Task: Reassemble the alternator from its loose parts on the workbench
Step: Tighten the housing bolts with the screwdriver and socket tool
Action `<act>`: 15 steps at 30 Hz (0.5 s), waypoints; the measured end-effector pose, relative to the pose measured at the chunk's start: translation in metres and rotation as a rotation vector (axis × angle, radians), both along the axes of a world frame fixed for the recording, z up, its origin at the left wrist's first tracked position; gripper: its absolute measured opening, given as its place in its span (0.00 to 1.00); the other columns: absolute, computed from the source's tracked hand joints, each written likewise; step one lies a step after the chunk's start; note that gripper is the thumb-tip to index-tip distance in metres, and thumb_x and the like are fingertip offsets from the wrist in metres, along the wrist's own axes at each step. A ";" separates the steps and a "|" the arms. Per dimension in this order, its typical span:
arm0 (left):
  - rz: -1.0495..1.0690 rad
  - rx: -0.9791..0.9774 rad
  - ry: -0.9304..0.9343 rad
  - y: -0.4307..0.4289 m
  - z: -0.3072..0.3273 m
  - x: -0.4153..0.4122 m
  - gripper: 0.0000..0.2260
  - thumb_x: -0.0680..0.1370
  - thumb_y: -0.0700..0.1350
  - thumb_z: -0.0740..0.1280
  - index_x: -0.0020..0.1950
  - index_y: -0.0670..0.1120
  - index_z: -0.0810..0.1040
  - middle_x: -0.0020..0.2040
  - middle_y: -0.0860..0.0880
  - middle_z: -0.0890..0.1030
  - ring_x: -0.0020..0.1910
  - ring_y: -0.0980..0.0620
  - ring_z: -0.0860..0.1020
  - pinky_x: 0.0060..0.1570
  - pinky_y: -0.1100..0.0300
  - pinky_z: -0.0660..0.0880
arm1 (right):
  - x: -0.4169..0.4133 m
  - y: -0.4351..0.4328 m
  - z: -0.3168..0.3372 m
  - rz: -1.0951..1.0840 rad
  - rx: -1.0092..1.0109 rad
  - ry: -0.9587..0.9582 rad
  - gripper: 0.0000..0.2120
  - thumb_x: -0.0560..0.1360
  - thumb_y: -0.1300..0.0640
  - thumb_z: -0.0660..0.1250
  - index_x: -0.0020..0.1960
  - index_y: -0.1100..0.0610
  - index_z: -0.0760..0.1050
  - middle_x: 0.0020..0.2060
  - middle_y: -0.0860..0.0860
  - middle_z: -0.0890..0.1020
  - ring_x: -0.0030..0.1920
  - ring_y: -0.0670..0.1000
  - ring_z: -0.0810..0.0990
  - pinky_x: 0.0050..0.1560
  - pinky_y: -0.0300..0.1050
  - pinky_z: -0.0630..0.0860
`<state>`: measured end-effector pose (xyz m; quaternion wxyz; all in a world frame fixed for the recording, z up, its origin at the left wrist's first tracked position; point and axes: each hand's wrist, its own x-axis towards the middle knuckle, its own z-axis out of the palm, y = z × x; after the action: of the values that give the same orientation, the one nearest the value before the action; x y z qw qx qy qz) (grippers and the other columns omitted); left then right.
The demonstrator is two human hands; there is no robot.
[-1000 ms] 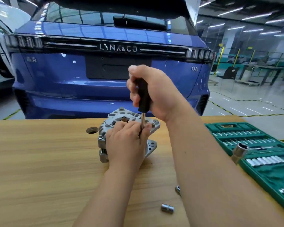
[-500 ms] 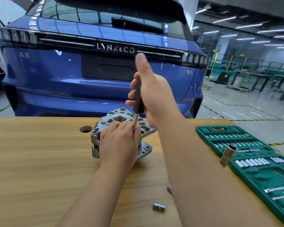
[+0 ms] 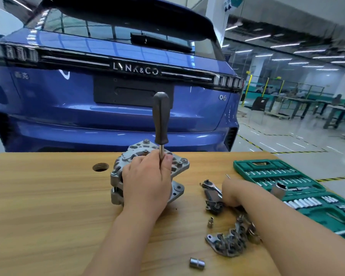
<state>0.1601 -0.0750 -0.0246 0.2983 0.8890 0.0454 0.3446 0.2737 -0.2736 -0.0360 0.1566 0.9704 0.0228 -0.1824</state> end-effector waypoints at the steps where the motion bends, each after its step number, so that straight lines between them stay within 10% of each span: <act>1: -0.032 -0.035 -0.012 -0.001 0.004 -0.001 0.17 0.79 0.59 0.46 0.43 0.55 0.71 0.36 0.56 0.74 0.43 0.53 0.72 0.53 0.51 0.65 | 0.003 -0.001 -0.001 0.004 -0.004 -0.020 0.13 0.77 0.60 0.62 0.60 0.61 0.76 0.58 0.57 0.79 0.56 0.57 0.79 0.55 0.48 0.76; 5: -0.242 -0.351 -0.224 -0.007 0.031 -0.013 0.12 0.82 0.51 0.52 0.43 0.53 0.71 0.31 0.53 0.74 0.31 0.56 0.72 0.36 0.55 0.74 | 0.003 0.002 0.011 -0.010 0.117 -0.206 0.05 0.76 0.60 0.60 0.48 0.56 0.74 0.52 0.55 0.80 0.49 0.56 0.78 0.51 0.47 0.76; 9: -0.329 -0.403 -0.270 0.006 0.049 -0.036 0.14 0.81 0.56 0.55 0.39 0.53 0.71 0.25 0.57 0.70 0.23 0.59 0.66 0.21 0.68 0.62 | -0.022 0.011 0.024 -0.061 0.682 -0.471 0.03 0.78 0.58 0.59 0.51 0.54 0.69 0.46 0.52 0.80 0.42 0.55 0.79 0.43 0.48 0.77; 15: -0.163 -0.135 0.147 0.043 -0.018 -0.091 0.12 0.77 0.61 0.57 0.39 0.56 0.71 0.28 0.56 0.73 0.29 0.58 0.71 0.30 0.58 0.67 | -0.107 0.013 0.027 0.186 1.557 0.032 0.24 0.76 0.62 0.61 0.59 0.33 0.70 0.39 0.47 0.83 0.26 0.49 0.75 0.28 0.46 0.77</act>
<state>0.0693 -0.0317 -0.0424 0.3805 0.8904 0.0180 0.2492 0.1664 -0.2604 -0.0088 -0.5544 0.7924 0.2276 -0.1138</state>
